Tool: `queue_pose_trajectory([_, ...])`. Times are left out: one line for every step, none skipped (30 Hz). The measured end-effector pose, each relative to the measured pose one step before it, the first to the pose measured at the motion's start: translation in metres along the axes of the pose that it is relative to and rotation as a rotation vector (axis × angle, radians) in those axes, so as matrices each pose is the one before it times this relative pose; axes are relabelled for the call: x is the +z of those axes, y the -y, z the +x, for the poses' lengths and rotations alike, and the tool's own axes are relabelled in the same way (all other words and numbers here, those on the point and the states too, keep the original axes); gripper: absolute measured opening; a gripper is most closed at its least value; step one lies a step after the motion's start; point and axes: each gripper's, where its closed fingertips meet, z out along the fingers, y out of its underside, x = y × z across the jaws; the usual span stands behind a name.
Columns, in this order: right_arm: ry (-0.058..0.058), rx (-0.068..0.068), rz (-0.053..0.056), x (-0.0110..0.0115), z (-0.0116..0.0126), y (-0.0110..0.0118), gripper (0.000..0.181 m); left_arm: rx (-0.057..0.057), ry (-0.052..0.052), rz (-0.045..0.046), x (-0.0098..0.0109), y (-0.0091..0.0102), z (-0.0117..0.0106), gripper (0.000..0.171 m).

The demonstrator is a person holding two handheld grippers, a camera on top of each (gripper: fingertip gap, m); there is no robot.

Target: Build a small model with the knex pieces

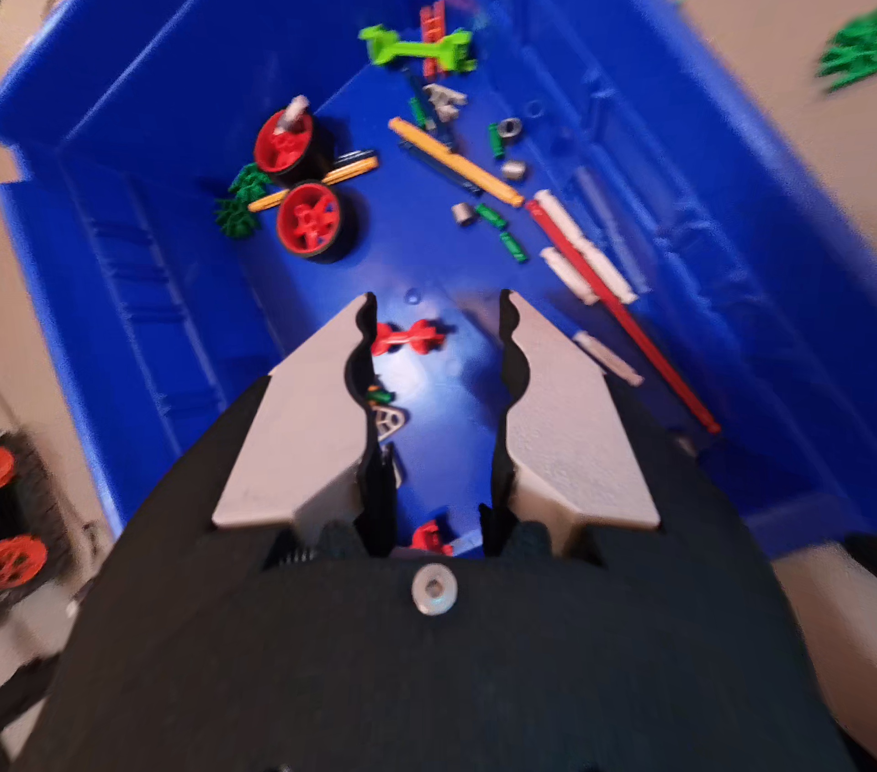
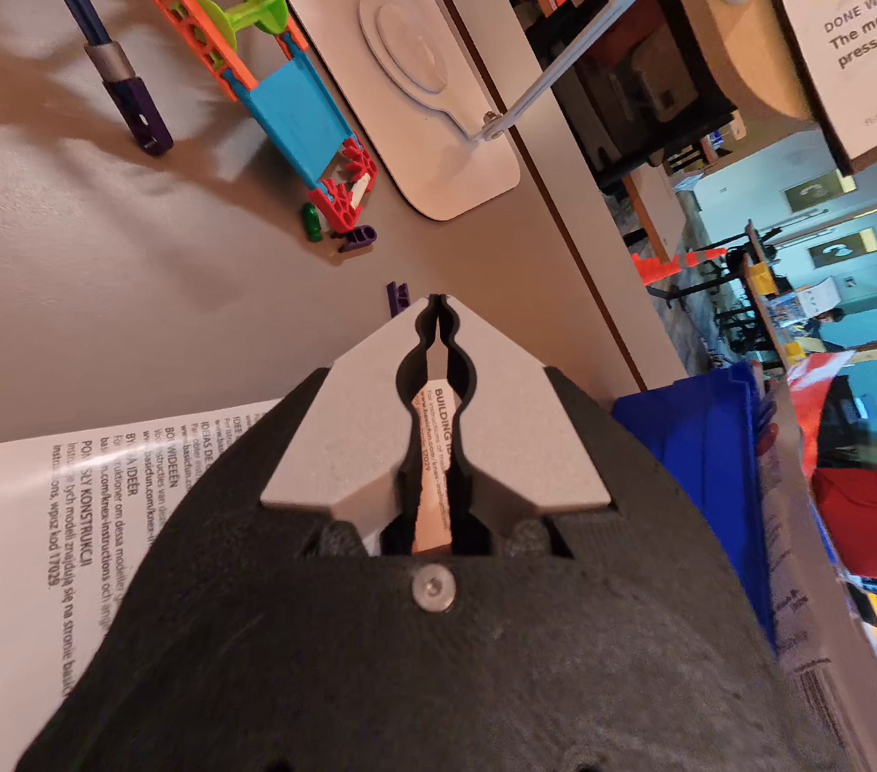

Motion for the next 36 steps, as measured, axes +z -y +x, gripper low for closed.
queue_pose_trajectory([-0.0125,-0.0127,-0.0034,-0.00002,0.00106,-0.00102,0.000,0.0142,-0.0378,0.00772,-0.00166,0.00024,0.00899,0.049])
queue_pose_trajectory([-0.0141,-0.0102,-0.0046,-0.00002,0.00150,-0.00105,0.000,0.0099,-0.0055,-0.00598,-0.00081,-0.00146,0.00348,0.046])
queue_pose_trajectory([-0.0158,-0.0104,-0.0060,0.00008,0.00172,-0.00105,0.000,0.0003,0.0002,-0.00720,-0.00035,-0.00162,0.00151,0.046])
queue_pose_trajectory([-0.0158,-0.0134,-0.0081,0.00033,0.00151,-0.00122,0.000,-0.0038,-0.0022,0.00203,-0.00022,-0.00052,0.00118,0.046])
queue_pose_trajectory([-0.0118,-0.0147,-0.0110,0.00068,0.00074,-0.00153,0.000,-0.0021,-0.0015,0.01619,-0.00032,0.00169,0.00053,0.045])
queue_pose_trajectory([-0.0072,-0.0142,-0.0104,0.00096,-0.00023,-0.00139,0.000,-0.0023,-0.0091,0.02078,0.00015,0.00327,0.00142,0.044])
queue_pose_trajectory([-0.0047,-0.0133,-0.0064,0.00089,-0.00069,-0.00063,0.000,0.0065,-0.0158,0.01144,0.00094,0.00271,0.00316,0.042])
queue_pose_trajectory([-0.0037,-0.0096,-0.0049,0.00071,-0.00046,-0.00056,0.000,0.0206,-0.0108,0.00301,0.00207,0.00236,0.00356,0.042])
queue_pose_trajectory([-0.0040,-0.0045,-0.0054,0.00066,0.00003,-0.00084,0.000,0.0164,-0.0119,0.00283,0.00253,0.00297,0.00387,0.043])
queue_pose_trajectory([-0.0034,-0.0028,-0.0044,0.00051,0.00013,-0.00094,0.000,0.0072,-0.0220,0.00911,0.00254,0.00431,0.00504,0.042])
queue_pose_trajectory([-0.0009,-0.0022,-0.0064,0.00070,-0.00026,-0.00114,0.000,0.0091,-0.0268,0.01168,0.00301,0.00424,0.00588,0.042])
queue_pose_trajectory([0.0002,-0.0033,-0.0068,0.00080,-0.00063,-0.00125,0.000,0.0105,-0.0264,0.00101,0.00306,0.00117,0.00548,0.041])
queue_pose_trajectory([-0.0004,-0.0058,-0.0046,0.00076,-0.00046,-0.00073,0.000,0.0073,-0.0167,-0.00737,0.00274,-0.00129,0.00339,0.042])
queue_pose_trajectory([-0.0016,-0.0057,-0.0035,0.00074,-0.00010,-0.00057,0.000,-0.0010,-0.0059,-0.00592,0.00258,-0.00124,0.00071,0.042])
queue_pose_trajectory([-0.0007,-0.0025,-0.0026,0.00054,-0.00009,-0.00042,0.000,-0.0096,-0.0026,-0.00851,0.00266,-0.00164,-0.00082,0.044])
queue_pose_trajectory([0.0013,-0.0004,-0.0018,0.00049,-0.00051,-0.00040,0.000,-0.0062,-0.0030,-0.00935,0.00274,-0.00193,-0.00068,0.045])
queue_pose_trajectory([0.0010,-0.0020,-0.0024,0.00050,-0.00047,-0.00044,0.000,-0.0036,0.0021,-0.01196,0.00282,-0.00214,-0.00136,0.046])
queue_pose_trajectory([0.0003,-0.0043,-0.0028,0.00051,-0.00042,-0.00015,0.000,-0.0043,0.0074,-0.01160,0.00261,-0.00129,-0.00206,0.046])
queue_pose_trajectory([0.0005,-0.0044,-0.0019,0.00041,-0.00036,0.00015,0.000,0.0021,0.0222,-0.00948,0.00250,-0.00024,-0.00371,0.046])
queue_pose_trajectory([0.0002,-0.0035,-0.0009,0.00028,-0.00023,0.00051,0.000,0.0011,0.0371,-0.00767,0.00152,-0.00041,-0.00641,0.047])
queue_pose_trajectory([-0.0006,-0.0037,0.0009,-0.00004,-0.00011,0.00080,0.000,-0.0138,0.0402,0.01488,-0.00159,0.00218,-0.00853,0.047])
queue_pose_trajectory([-0.0015,-0.0051,0.0019,-0.00041,0.00006,0.00108,0.000,-0.0311,0.0364,0.03809,-0.00482,0.00517,-0.01021,0.046])
queue_pose_trajectory([-0.0021,-0.0056,0.0012,-0.00056,0.00020,0.00088,0.000,-0.0379,0.0354,0.05070,-0.00707,0.00684,-0.01155,0.046])
queue_pose_trajectory([-0.0020,-0.0035,0.0008,-0.00061,0.00042,0.00058,0.000,-0.0359,0.0349,0.05332,-0.00745,0.00752,-0.01198,0.045])
queue_pose_trajectory([-0.0013,-0.0002,0.0013,-0.00059,0.00043,0.00049,0.000,-0.0307,0.0258,0.05051,-0.00670,0.00779,-0.01020,0.040])
queue_pose_trajectory([-0.0011,0.0014,0.0021,-0.00040,0.00075,0.00060,0.000,-0.0229,0.0078,0.02955,-0.00484,0.00547,-0.00623,0.039])
queue_pose_trajectory([-0.0013,0.0017,0.0030,-0.00043,0.00071,0.00071,0.000,-0.0075,0.0018,0.00947,-0.00313,0.00340,-0.00375,0.041])
queue_pose_trajectory([0.0001,0.0026,0.0035,-0.00028,0.00045,0.00066,0.000,0.0047,0.0104,0.00004,-0.00154,0.00308,-0.00394,0.041])
queue_pose_trajectory([0.0029,0.0027,0.0025,0.00006,-0.00011,0.00050,0.000,0.0076,0.0015,-0.00511,0.00055,0.00348,-0.00174,0.041])
queue_pose_trajectory([0.0035,-0.0002,0.0019,0.00015,-0.00032,0.00045,0.000,0.0062,-0.0324,-0.00029,0.00273,0.00501,0.00428,0.043])
queue_pose_trajectory([0.0019,-0.0031,0.0029,0.00005,-0.00032,0.00096,0.000,0.0061,-0.0532,0.00142,0.00533,0.00555,0.00777,0.046])
queue_pose_trajectory([0.0013,-0.0027,0.0048,-0.00024,-0.00011,0.00148,0.000,0.0138,-0.0529,-0.01454,0.00822,0.00300,0.00740,0.048])
queue_pose_trajectory([0.0018,-0.0005,0.0061,-0.00037,-0.00009,0.00171,0.000,0.0258,-0.0309,-0.02410,0.01037,0.00127,0.00321,0.051])
queue_pose_trajectory([0.0007,0.0006,0.0060,-0.00037,0.00022,0.00171,0.000,0.0126,-0.0156,-0.02908,0.01106,0.00030,-0.00033,0.054])
queue_pose_trajectory([-0.0015,0.0006,0.0056,-0.00072,0.00077,0.00160,0.000,0.0032,-0.0209,-0.04214,0.01069,-0.00195,-0.00014,0.058])
queue_pose_trajectory([-0.0019,0.0019,0.0062,-0.00104,0.00083,0.00168,0.000,0.0116,-0.0122,-0.02653,0.00964,0.00016,-0.00075,0.061])
